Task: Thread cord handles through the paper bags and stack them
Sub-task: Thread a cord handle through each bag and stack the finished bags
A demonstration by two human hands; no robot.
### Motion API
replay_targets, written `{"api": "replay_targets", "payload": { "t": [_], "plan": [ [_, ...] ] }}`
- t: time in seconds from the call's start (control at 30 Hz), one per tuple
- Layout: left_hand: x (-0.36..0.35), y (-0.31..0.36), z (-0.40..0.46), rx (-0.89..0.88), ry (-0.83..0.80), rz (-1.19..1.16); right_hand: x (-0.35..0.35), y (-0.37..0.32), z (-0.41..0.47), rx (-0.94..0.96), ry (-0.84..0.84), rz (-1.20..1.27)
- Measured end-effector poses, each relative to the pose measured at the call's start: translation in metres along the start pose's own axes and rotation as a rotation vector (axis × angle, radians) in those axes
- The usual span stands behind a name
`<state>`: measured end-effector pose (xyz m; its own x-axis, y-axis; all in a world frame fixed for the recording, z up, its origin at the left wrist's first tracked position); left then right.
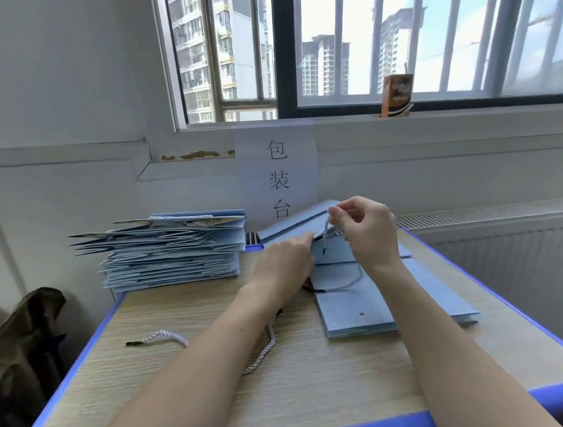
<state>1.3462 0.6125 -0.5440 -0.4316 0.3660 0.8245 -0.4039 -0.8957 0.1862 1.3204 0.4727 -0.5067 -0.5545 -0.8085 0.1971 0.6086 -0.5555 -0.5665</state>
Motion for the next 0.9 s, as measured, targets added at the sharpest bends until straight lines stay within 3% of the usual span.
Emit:
{"api": "replay_targets", "payload": {
  "t": [0.07, 0.23, 0.33, 0.5, 0.67, 0.9],
  "plan": [
    [0.014, -0.007, -0.001, 0.048, 0.108, -0.137, 0.000, 0.002, -0.001, -0.040, 0.018, 0.107],
    [0.056, -0.028, -0.007, 0.167, 0.377, -0.673, -0.023, 0.004, -0.006, -0.146, -0.125, 0.307],
    [0.068, -0.035, -0.009, 0.233, 0.417, -0.939, -0.026, -0.005, -0.006, -0.157, -0.141, 0.418],
    [0.028, -0.038, 0.001, 0.472, 0.041, -1.341, -0.013, 0.003, -0.001, -0.170, -0.046, 0.353],
    [-0.032, -0.037, -0.009, 0.738, -0.377, -1.253, -0.030, 0.026, -0.011, -0.272, -0.239, 0.199],
    [-0.040, -0.048, -0.019, 0.897, -0.483, -1.165, -0.048, 0.042, -0.028, -0.374, -0.441, 0.085]
  ]
}}
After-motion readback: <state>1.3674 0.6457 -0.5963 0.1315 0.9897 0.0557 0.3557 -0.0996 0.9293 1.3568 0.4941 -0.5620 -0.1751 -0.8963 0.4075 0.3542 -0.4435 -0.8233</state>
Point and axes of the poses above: each hand's wrist, its own z-axis towards the middle knuckle, its own x-axis out of the back of the hand, y = z × x, the point moved 10 cm from there along z, towards the middle knuckle, and after that the axes turned 11 degrees about x, right-handed, at the moved point
